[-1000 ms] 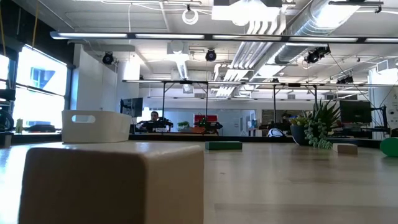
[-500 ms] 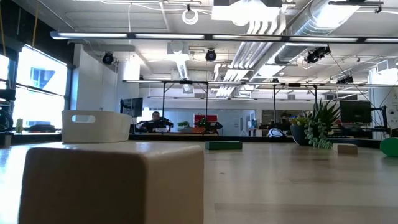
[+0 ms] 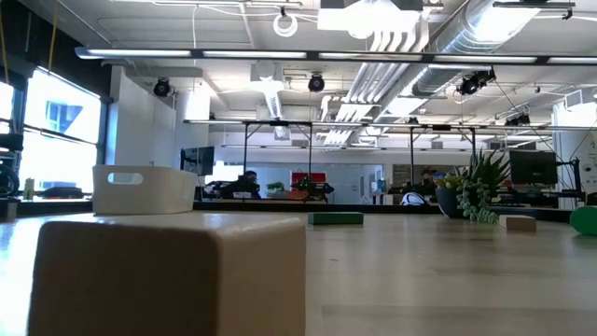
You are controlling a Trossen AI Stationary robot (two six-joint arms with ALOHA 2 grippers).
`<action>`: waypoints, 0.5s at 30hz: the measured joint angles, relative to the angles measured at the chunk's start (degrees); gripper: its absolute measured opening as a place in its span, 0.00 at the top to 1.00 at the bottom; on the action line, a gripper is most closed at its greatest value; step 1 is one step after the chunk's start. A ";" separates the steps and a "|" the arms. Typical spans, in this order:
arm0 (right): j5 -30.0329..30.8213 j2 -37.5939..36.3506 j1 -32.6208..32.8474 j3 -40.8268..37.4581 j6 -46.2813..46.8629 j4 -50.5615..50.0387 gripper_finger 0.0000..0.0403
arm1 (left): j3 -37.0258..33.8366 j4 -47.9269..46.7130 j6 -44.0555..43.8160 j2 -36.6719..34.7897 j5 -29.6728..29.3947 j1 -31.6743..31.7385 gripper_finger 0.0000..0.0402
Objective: Sort & place blocks by color
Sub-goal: Put the brown block into the transparent bin
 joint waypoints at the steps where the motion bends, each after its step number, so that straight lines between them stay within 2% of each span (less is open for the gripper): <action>1: -0.04 0.00 -0.26 0.00 0.80 -0.32 0.75 | 0.00 0.04 -0.03 0.00 0.43 0.00 0.51; 15: -1.46 0.00 -0.75 0.00 5.47 -2.07 0.75 | 0.00 1.44 -0.18 0.00 1.79 -0.15 0.52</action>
